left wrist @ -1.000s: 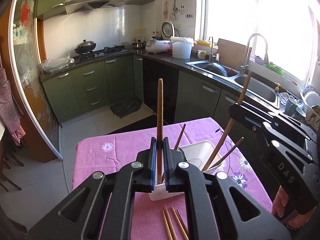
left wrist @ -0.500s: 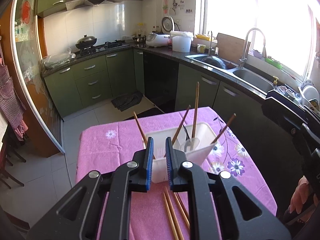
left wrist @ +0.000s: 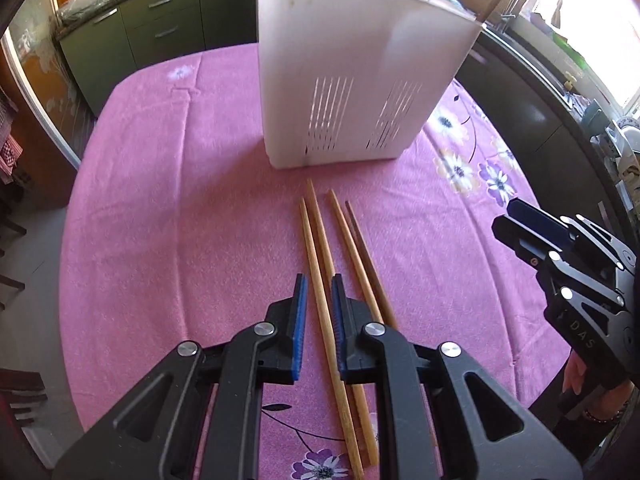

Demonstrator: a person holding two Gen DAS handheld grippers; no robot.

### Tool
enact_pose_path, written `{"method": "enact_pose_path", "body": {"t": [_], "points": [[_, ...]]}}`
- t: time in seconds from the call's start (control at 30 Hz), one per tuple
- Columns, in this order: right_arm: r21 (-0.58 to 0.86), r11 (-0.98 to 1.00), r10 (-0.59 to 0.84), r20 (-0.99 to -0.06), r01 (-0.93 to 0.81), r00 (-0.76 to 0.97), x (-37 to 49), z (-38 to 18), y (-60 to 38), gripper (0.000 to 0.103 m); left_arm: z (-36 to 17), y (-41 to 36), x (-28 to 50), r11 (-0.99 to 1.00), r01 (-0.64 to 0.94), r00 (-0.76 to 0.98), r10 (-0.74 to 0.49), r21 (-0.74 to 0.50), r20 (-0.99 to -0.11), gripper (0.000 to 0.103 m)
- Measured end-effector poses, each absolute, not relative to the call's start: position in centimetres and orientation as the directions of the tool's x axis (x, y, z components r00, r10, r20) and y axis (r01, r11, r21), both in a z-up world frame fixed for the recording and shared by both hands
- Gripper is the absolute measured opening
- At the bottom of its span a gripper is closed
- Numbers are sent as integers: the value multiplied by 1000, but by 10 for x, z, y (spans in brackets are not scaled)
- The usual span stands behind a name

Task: Organize utensils
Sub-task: 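Grasp another wooden chopstick with the left tool and lift it upright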

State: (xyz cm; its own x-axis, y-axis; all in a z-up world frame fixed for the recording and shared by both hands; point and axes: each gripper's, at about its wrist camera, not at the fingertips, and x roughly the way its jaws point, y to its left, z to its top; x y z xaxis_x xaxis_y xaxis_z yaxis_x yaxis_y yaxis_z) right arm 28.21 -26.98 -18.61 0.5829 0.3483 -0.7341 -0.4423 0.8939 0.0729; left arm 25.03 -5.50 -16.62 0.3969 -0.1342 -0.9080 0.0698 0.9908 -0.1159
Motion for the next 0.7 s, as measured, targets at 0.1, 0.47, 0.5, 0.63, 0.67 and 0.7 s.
{"method": "enact_pose_path", "body": {"t": [0.1, 0.47, 0.5, 0.63, 0.67, 0.7], "points": [[79, 894, 351, -737, -442, 577, 284, -190, -273, 26, -180, -56, 252, 992, 58, 370, -123, -110, -921, 12], [104, 892, 367, -736, -440, 569, 286, -187, -278, 27, -196, -63, 259, 995, 63, 325, -96, -80, -941, 12], [105, 892, 367, -737, -440, 568, 285, -187, -277, 27, -197, -64, 259, 995, 66, 322, -94, -76, -942, 12], [107, 891, 368, -738, -441, 565, 285, -187, -276, 27, -201, -71, 263, 995, 75, 317, -80, -59, -945, 12], [107, 891, 369, -738, -442, 565, 285, -187, -276, 27, -201, -71, 263, 996, 75, 316, -79, -58, -945, 12], [107, 890, 369, -738, -442, 564, 285, -187, -277, 27, -201, -73, 264, 996, 75, 316, -78, -58, -945, 11]]}}
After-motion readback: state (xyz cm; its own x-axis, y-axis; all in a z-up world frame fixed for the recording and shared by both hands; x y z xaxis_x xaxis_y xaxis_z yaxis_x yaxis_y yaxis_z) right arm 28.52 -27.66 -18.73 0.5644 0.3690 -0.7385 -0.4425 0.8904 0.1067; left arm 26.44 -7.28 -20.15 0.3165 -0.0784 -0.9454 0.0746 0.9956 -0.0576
